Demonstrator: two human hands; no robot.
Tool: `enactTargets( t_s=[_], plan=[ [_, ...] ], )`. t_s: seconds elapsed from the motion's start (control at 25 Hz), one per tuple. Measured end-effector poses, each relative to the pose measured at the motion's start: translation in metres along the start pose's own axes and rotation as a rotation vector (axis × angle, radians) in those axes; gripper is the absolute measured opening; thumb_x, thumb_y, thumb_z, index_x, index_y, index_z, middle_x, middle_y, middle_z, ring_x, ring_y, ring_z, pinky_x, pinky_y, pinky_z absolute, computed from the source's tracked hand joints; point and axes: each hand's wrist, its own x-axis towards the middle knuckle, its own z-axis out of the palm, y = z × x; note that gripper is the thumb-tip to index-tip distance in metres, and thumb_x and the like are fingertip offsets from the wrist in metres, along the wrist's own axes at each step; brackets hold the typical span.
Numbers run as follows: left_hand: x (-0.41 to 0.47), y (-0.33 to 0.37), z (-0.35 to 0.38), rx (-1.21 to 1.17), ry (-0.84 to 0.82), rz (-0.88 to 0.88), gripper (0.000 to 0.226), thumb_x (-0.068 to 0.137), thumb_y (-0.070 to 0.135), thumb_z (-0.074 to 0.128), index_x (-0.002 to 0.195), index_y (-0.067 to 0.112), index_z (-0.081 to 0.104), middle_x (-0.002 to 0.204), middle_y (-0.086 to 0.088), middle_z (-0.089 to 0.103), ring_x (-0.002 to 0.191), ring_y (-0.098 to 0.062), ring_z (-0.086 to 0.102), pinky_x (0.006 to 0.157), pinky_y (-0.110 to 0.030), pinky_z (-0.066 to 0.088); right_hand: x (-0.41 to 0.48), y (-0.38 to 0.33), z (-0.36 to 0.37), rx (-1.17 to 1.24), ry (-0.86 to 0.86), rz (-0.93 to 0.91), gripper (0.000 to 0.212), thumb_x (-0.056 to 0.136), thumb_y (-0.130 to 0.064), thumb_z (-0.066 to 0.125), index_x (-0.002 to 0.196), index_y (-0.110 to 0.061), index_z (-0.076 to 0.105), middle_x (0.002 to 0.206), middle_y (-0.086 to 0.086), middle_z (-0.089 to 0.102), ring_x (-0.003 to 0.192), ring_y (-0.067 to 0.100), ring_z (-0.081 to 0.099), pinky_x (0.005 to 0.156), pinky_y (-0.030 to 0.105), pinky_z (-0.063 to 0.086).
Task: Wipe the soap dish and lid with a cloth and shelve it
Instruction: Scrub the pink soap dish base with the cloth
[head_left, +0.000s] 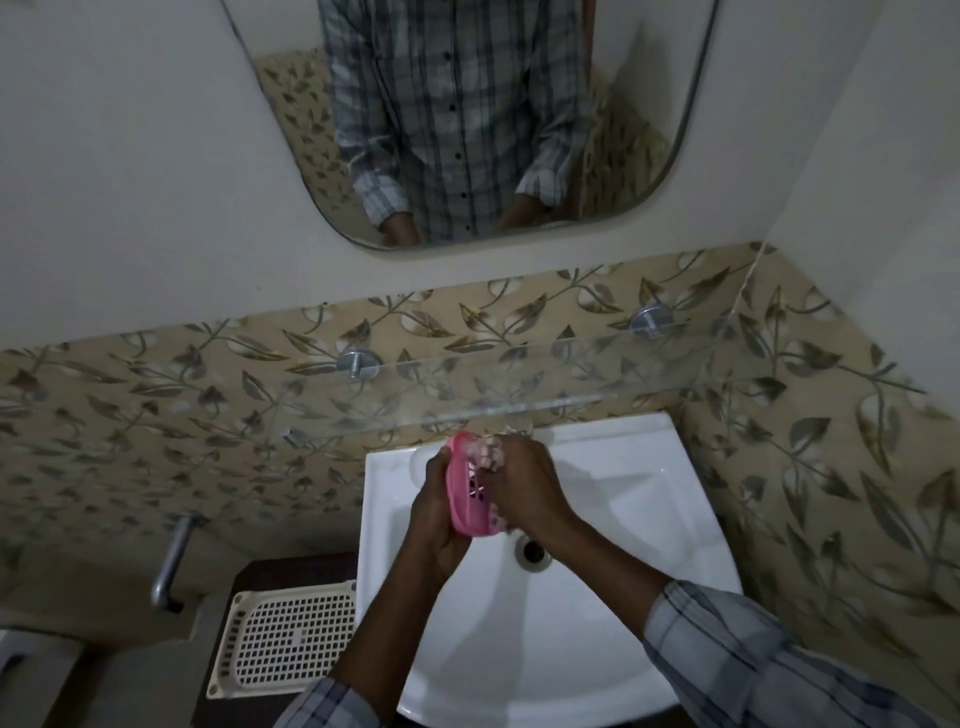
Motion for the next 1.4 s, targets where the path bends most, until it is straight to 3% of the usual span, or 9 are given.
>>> enactTargets(
  t_s=[0.16, 0.32, 0.4, 0.52, 0.64, 0.8, 1.04, 1.24, 1.4],
  plan=[
    [-0.002, 0.007, -0.002, -0.057, 0.016, -0.142, 0.064, 0.098, 0.049, 0.043, 0.138, -0.001, 0.049, 0.124, -0.028, 0.059, 0.108, -0.038, 0.058, 0.100, -0.052, 0.043, -0.030, 0.009, -0.006, -0.125, -0.175, -0.423, 0.024, 0.079, 0.002, 0.068, 0.100, -0.008, 0.072, 0.097, 0.013, 0.070, 0.089, 0.029, 0.064, 0.082, 0.034, 0.054],
    [0.001, 0.013, 0.001, -0.074, -0.002, -0.154, 0.068, 0.099, 0.049, 0.042, 0.144, -0.001, 0.042, 0.115, -0.027, 0.061, 0.097, -0.036, 0.063, 0.092, -0.050, 0.049, -0.029, 0.022, -0.007, -0.017, -0.122, -0.409, 0.024, 0.080, -0.003, 0.070, 0.103, -0.011, 0.071, 0.092, 0.018, 0.069, 0.082, 0.026, 0.066, 0.072, 0.027, 0.053],
    [0.000, 0.011, 0.001, -0.056, 0.024, -0.164, 0.068, 0.099, 0.050, 0.042, 0.146, 0.002, 0.041, 0.119, -0.026, 0.057, 0.101, -0.036, 0.059, 0.099, -0.052, 0.043, -0.028, 0.023, -0.006, -0.090, -0.138, -0.411, 0.020, 0.077, -0.005, 0.073, 0.096, -0.012, 0.072, 0.088, 0.018, 0.070, 0.080, 0.033, 0.068, 0.071, 0.038, 0.057],
    [0.003, 0.015, 0.000, -0.037, -0.002, -0.191, 0.064, 0.099, 0.048, 0.043, 0.143, 0.003, 0.045, 0.111, -0.024, 0.061, 0.098, -0.035, 0.060, 0.089, -0.049, 0.052, -0.023, 0.026, -0.015, -0.204, -0.120, -0.629, 0.019, 0.067, -0.005, 0.065, 0.081, -0.013, 0.075, 0.080, 0.014, 0.069, 0.077, 0.030, 0.060, 0.076, 0.041, 0.051],
    [0.001, 0.017, -0.001, -0.045, -0.036, -0.261, 0.056, 0.097, 0.046, 0.048, 0.136, 0.006, 0.050, 0.108, -0.023, 0.063, 0.095, -0.034, 0.060, 0.091, -0.047, 0.048, -0.006, 0.031, -0.029, -0.384, -0.110, -0.769, 0.033, 0.066, -0.008, 0.061, 0.092, -0.009, 0.079, 0.081, 0.016, 0.070, 0.078, 0.032, 0.063, 0.082, 0.037, 0.043],
    [0.001, 0.025, -0.008, -0.023, -0.124, -0.320, 0.052, 0.090, 0.040, 0.054, 0.125, 0.001, 0.059, 0.102, -0.026, 0.069, 0.087, -0.037, 0.068, 0.077, -0.047, 0.060, -0.001, 0.042, -0.029, -0.456, -0.187, -0.989, 0.029, 0.077, -0.002, 0.064, 0.099, -0.013, 0.077, 0.098, 0.012, 0.073, 0.094, 0.032, 0.068, 0.099, 0.057, 0.045],
    [0.003, 0.032, -0.019, 0.021, -0.170, -0.420, 0.048, 0.083, 0.039, 0.061, 0.111, 0.000, 0.068, 0.102, -0.024, 0.071, 0.084, -0.038, 0.069, 0.079, -0.048, 0.058, 0.004, 0.059, -0.026, -0.432, -0.051, -1.066, 0.020, 0.089, -0.003, 0.065, 0.102, -0.013, 0.077, 0.108, 0.009, 0.073, 0.106, 0.027, 0.067, 0.106, 0.054, 0.039],
    [0.005, 0.030, -0.017, 0.031, -0.208, -0.460, 0.051, 0.087, 0.040, 0.058, 0.119, 0.001, 0.065, 0.109, -0.025, 0.069, 0.090, -0.038, 0.067, 0.083, -0.048, 0.057, 0.001, 0.063, -0.018, -0.402, -0.042, -1.114, 0.024, 0.083, 0.002, 0.067, 0.100, -0.012, 0.076, 0.107, 0.009, 0.072, 0.106, 0.027, 0.063, 0.106, 0.050, 0.040],
    [0.008, 0.031, -0.012, 0.012, -0.163, -0.432, 0.051, 0.083, 0.040, 0.061, 0.118, 0.002, 0.064, 0.107, -0.024, 0.068, 0.091, -0.038, 0.065, 0.080, -0.047, 0.058, -0.002, 0.059, -0.017, -0.283, -0.002, -0.907, 0.015, 0.086, -0.003, 0.068, 0.097, -0.008, 0.077, 0.102, 0.011, 0.074, 0.097, 0.032, 0.066, 0.093, 0.043, 0.048]
  ],
)
